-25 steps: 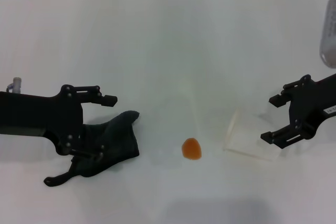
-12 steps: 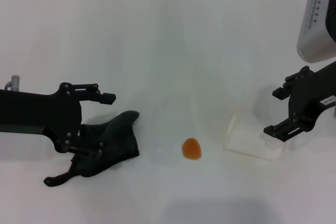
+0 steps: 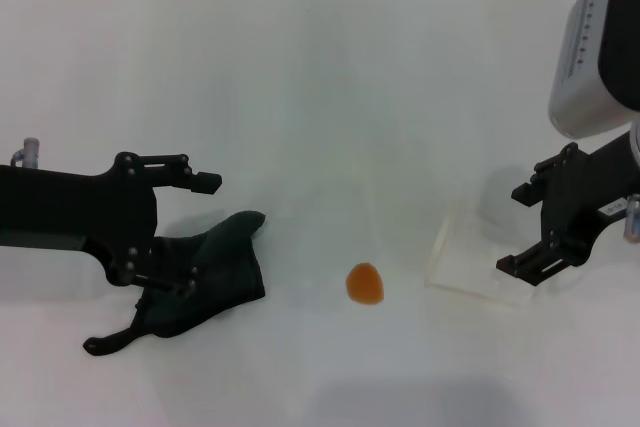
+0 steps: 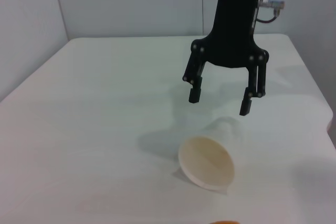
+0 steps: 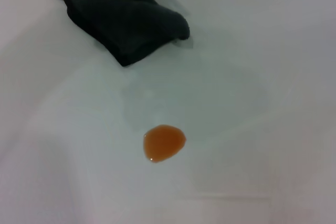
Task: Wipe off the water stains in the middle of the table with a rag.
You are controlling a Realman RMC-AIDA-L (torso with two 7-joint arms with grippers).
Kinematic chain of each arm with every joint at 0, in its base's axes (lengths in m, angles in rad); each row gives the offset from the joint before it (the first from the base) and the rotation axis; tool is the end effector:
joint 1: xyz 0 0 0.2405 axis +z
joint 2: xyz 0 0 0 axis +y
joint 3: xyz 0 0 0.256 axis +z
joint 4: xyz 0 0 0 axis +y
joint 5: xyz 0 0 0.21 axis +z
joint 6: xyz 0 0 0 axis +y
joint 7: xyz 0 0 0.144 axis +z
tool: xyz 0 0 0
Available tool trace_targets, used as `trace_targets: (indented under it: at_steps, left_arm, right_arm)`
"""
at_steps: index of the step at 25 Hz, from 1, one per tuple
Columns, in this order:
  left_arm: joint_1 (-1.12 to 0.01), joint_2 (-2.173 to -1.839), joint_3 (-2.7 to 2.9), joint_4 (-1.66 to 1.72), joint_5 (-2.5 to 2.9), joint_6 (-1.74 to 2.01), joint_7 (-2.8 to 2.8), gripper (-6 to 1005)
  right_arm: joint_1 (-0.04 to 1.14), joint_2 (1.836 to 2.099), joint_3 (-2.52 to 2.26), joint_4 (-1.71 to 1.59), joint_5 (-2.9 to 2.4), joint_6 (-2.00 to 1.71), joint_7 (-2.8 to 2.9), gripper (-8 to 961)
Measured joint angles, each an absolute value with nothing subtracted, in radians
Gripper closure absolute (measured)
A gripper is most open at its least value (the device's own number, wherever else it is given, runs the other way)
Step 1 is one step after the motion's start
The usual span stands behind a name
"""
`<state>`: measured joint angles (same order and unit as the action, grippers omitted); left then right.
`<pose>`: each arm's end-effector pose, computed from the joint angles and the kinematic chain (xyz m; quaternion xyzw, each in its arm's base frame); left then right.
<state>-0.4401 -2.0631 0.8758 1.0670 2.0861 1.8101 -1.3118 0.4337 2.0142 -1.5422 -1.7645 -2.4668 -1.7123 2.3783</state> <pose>-0.2403 0.3018 0.0366 -0.9908 -0.0145 -0.1228 0.0548 0.1488 0.3004 0.0244 -0.9647 0.1306 -0.1847 0.1351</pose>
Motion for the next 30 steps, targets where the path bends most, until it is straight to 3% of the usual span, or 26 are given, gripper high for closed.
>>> trace_targets:
  at_steps: [30]
  left_arm:
    - [-0.441, -2.065, 0.877, 1.061, 2.086, 1.799, -1.312, 123]
  right_arm:
    - [0.433, 2.016, -1.624, -1.663, -2.467, -1.608, 2.384, 177]
